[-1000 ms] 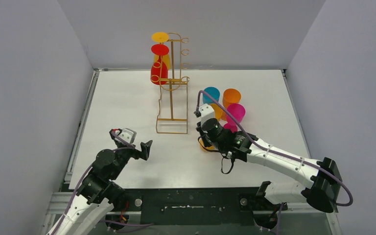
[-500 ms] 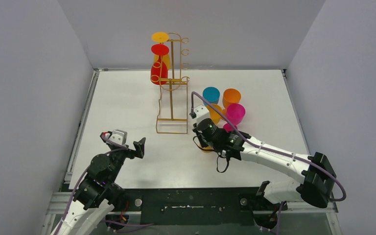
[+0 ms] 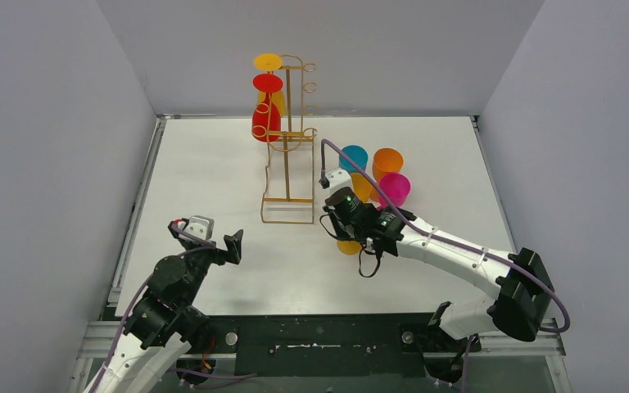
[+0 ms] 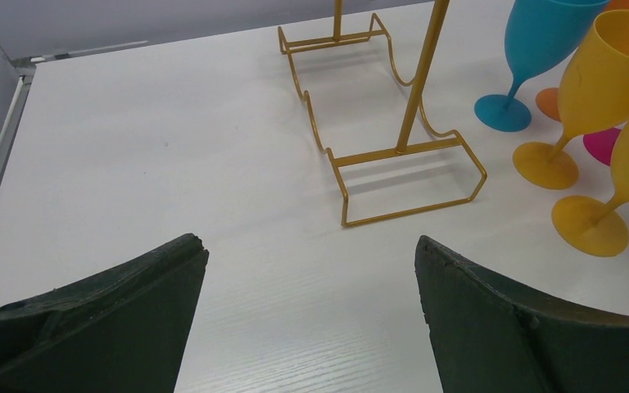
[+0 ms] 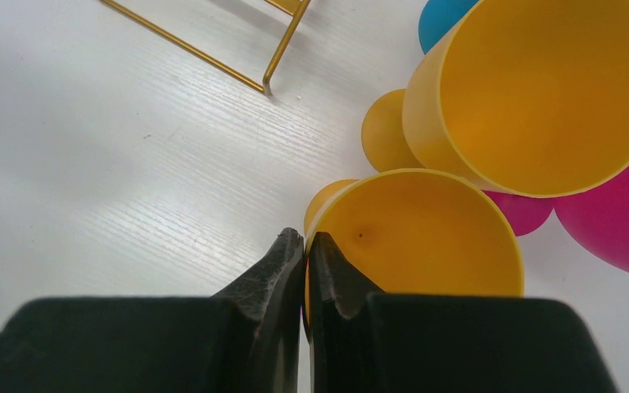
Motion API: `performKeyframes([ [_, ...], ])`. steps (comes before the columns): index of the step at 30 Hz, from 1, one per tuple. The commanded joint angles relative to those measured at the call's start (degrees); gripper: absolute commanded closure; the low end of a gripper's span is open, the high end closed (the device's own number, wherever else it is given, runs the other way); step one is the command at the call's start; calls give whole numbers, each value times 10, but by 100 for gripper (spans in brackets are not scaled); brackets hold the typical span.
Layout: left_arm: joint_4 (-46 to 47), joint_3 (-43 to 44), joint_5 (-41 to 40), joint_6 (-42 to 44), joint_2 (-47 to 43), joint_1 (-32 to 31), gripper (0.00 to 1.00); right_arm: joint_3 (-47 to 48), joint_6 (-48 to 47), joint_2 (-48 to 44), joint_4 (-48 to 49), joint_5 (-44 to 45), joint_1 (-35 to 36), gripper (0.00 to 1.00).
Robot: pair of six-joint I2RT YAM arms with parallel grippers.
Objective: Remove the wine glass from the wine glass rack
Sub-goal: Place the wine glass at the center of the board.
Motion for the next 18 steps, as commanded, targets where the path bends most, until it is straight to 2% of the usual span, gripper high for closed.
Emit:
performKeyframes([
  [1, 11, 21, -13, 1, 5, 3, 3, 17, 3, 11, -34, 10, -3, 96],
  [18, 15, 11, -21, 13, 4, 3, 3, 36, 40, -5, -28, 33, -3, 85],
])
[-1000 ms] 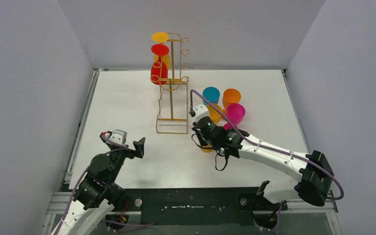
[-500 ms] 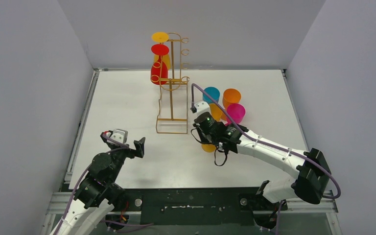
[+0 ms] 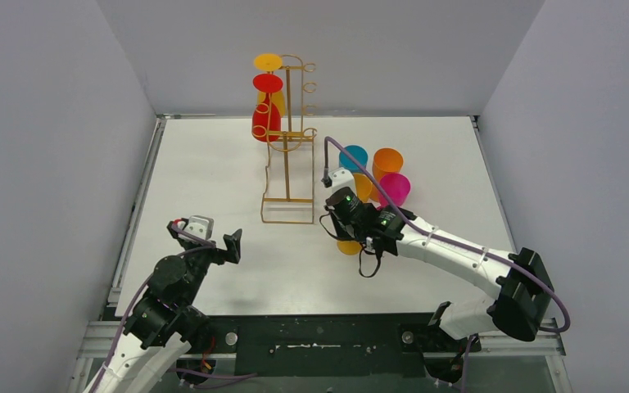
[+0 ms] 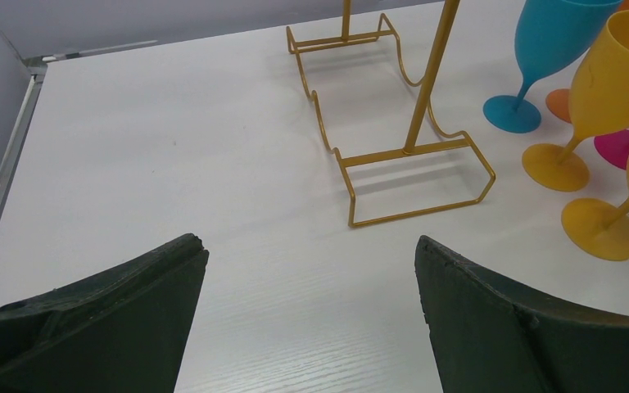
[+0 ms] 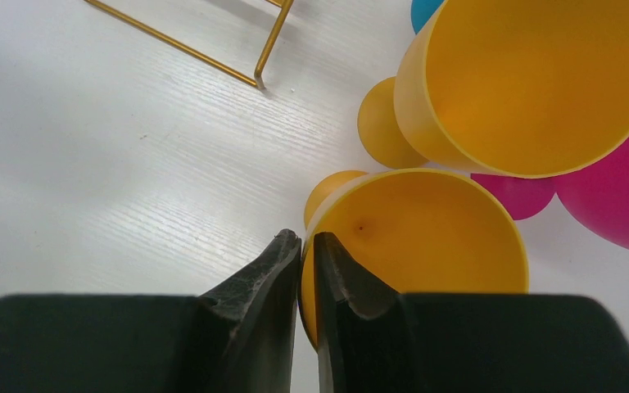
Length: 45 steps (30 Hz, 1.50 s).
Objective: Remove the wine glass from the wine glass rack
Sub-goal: Place the wine glass at the center of the board, then pick up the wine glass from the wine rack.
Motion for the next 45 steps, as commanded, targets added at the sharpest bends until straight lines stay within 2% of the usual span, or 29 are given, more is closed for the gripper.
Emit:
performKeyframes([
  [1, 16, 10, -12, 11, 4, 3, 3, 29, 9, -12, -8, 23, -3, 84],
  [9, 25, 13, -25, 15, 39, 3, 3, 55, 28, -38, -27, 43, -2, 81],
  [11, 41, 9, -75, -2, 46, 3, 3, 61, 34, -50, -29, 45, -2, 79],
  [13, 64, 1, -126, -43, 51, 3, 3, 58, 39, -67, -16, 37, -2, 72],
  [16, 71, 5, -151, -73, 51, 4, 3, 47, 45, -99, 12, 17, -2, 72],
  [18, 37, 23, -214, -181, 57, 4, 3, 35, 60, -123, 27, 33, -2, 71],
  [19, 11, 43, -234, -210, 69, 4, 3, 26, 68, -138, 38, 46, -2, 68],
  [23, -63, 129, -204, -208, 156, 4, 3, -25, 108, -205, 73, 97, -5, 58],
  [26, -98, 187, -137, -199, 243, 7, 3, -51, 121, -240, 94, 106, -10, 55],
  [29, -149, 269, -96, -201, 345, 33, 3, -55, 134, -261, 76, 134, -16, 51],
  [31, -139, 300, -32, -180, 373, 82, 3, -51, 137, -270, 54, 154, -20, 49],
  [35, -97, 355, 207, -171, 412, 250, 3, -47, 135, -291, 34, 175, -26, 40],
  [38, -79, 411, 367, -211, 490, 365, 4, -45, 130, -301, 34, 181, -28, 34],
  [40, -47, 453, 473, -257, 537, 410, 9, -41, 125, -305, 35, 182, -29, 32],
  [42, 18, 476, 557, -315, 573, 426, 11, -36, 123, -307, 30, 182, -30, 31],
  [45, 103, 522, 606, -391, 631, 427, 14, -33, 125, -312, 26, 181, -31, 29],
])
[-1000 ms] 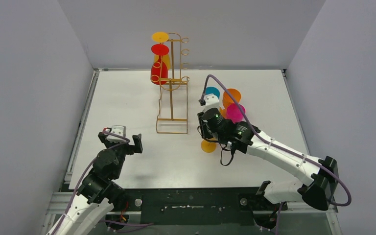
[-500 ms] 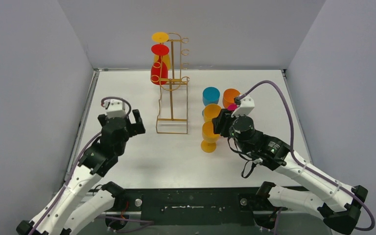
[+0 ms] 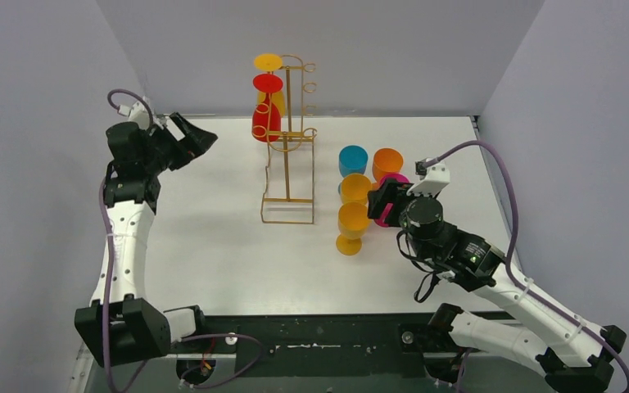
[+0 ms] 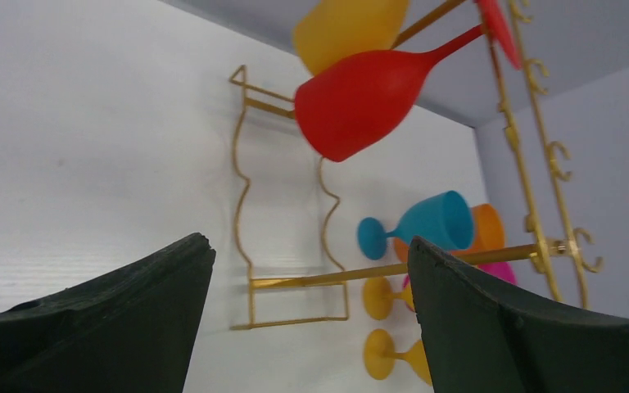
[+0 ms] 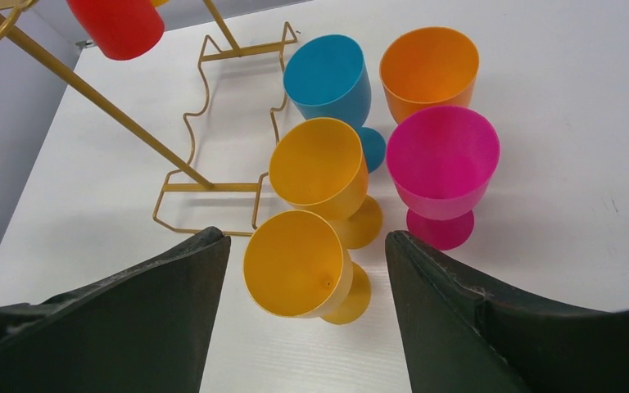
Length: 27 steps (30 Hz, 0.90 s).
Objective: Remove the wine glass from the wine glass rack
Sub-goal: Pick up the wine glass from the wine rack.
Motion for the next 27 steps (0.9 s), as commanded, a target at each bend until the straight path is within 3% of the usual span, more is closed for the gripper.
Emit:
performKeyframes([
  [1, 157, 85, 200, -134, 69, 2, 16, 21, 1, -11, -1, 23, -5, 28],
  [4, 162, 152, 178, -153, 120, -16, 19, 27, 4, -7, -13, 17, -7, 26],
  [11, -7, 391, 75, -72, 263, -116, 19, 43, 7, -3, -31, -15, -11, 25],
  [16, -40, 474, 47, -70, 333, -122, 26, 39, 18, -14, -45, -21, -13, 24],
  [19, -110, 551, 34, -38, 378, -132, 27, 46, 22, -22, -68, -16, -14, 23],
  [27, -174, 641, 48, -16, 449, -143, 32, 43, 32, -42, -84, 0, -15, 22],
])
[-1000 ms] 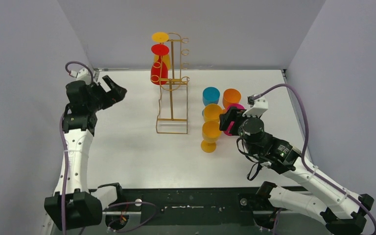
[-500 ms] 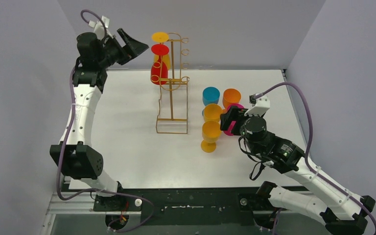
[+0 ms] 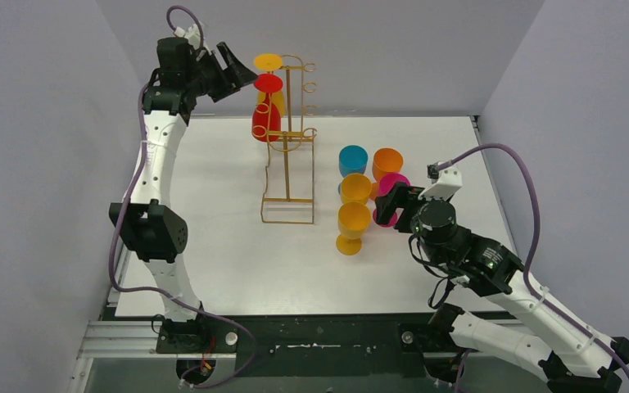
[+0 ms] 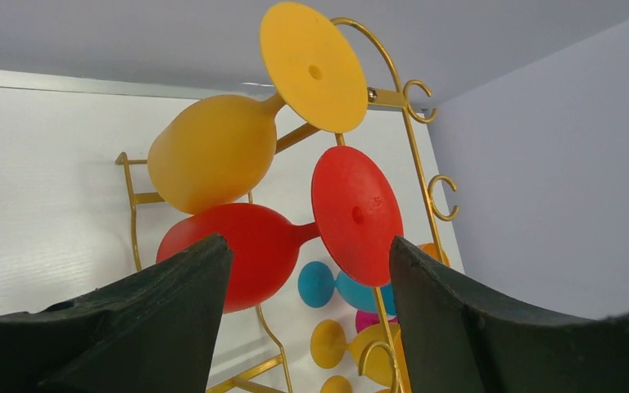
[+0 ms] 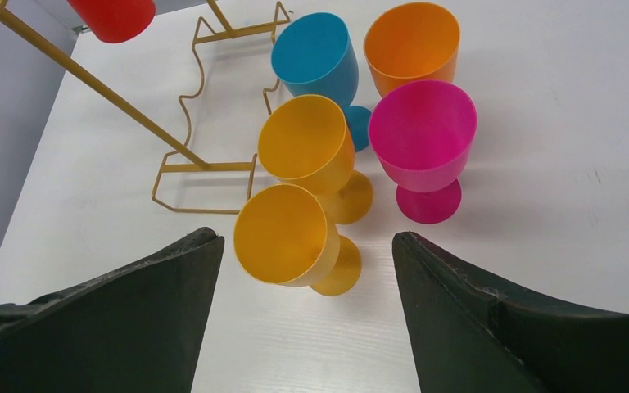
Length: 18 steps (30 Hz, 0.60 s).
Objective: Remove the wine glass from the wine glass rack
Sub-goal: Pick up the wine glass from the wine rack.
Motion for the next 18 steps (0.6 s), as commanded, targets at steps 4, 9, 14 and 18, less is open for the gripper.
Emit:
performKeyframes([
  [4, -37, 68, 23, 22, 27, -20, 35, 25, 11, -10, 4, 6, -3, 22],
  [9, -47, 88, 19, 30, 50, -22, 46, 25, 23, -3, 0, 4, -4, 22],
  [14, -69, 116, 0, 30, 65, -33, 62, 1, 47, -6, 2, 14, -4, 22],
  [18, -72, 124, -3, 32, 70, -34, 71, -10, 64, -5, 4, 6, -4, 22],
])
